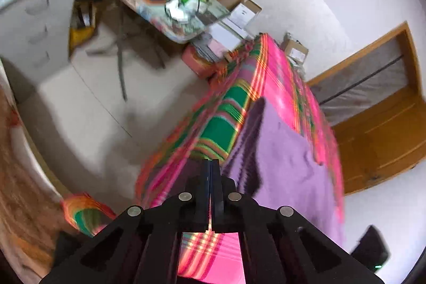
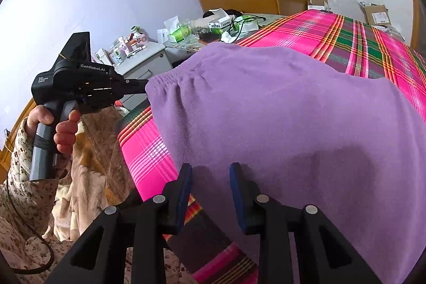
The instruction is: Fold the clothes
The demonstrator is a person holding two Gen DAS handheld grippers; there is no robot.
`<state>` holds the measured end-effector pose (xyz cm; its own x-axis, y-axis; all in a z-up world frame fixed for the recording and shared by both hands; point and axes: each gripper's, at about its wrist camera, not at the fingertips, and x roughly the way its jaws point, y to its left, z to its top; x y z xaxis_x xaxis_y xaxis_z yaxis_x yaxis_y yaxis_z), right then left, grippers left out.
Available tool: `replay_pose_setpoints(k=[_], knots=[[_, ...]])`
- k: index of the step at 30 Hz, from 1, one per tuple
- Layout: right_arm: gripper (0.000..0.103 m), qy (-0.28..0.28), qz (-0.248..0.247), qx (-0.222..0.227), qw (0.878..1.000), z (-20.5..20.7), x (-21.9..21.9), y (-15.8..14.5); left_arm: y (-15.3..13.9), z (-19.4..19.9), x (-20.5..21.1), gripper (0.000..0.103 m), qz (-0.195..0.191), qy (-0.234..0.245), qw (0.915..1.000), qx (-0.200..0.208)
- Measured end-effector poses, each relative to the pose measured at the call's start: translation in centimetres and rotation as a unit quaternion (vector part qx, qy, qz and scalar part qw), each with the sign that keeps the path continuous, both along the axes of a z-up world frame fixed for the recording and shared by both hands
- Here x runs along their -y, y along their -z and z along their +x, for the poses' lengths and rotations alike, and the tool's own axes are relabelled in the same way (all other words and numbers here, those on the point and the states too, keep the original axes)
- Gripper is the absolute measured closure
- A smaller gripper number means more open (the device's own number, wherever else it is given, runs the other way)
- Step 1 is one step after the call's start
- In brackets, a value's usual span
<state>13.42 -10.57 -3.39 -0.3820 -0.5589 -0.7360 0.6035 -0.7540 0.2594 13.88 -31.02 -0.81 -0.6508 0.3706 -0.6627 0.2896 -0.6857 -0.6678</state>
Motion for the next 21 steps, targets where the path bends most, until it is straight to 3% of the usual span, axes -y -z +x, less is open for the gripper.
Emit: replay_pose_setpoints(k=[4, 7, 11, 14, 21], knots=[[0.073, -0.001, -0.001, -0.001, 1.0, -0.1, -0.1, 0.0, -0.8, 0.3, -0.4, 0.098, -0.02, 0.003, 0.9998, 0.002], [0.073, 0.0, -0.003, 0.0, 1.0, -0.1, -0.1, 0.0, -1.7, 0.8, -0.9, 0.084, -0.009, 0.02, 0.9997, -0.011], [0.073, 0.001, -0.005, 0.0, 1.0, -0.1, -0.1, 0.0, -2.4, 1.0, -2.3, 0.079, 0.008, 0.049, 0.9987, -0.013], [0.073, 0.001, -0.006, 0.0, 1.0, -0.1, 0.0, 0.0, -2.3, 0.9, -3.3, 0.062, 0.015, 0.066, 0.9977, -0.001], [0.073, 0.002, -0.011, 0.001, 1.0, -0.1, -0.2, 0.0, -0.5, -0.7, -3.6, 0.061, 0.052, 0.048, 0.9968, 0.038]])
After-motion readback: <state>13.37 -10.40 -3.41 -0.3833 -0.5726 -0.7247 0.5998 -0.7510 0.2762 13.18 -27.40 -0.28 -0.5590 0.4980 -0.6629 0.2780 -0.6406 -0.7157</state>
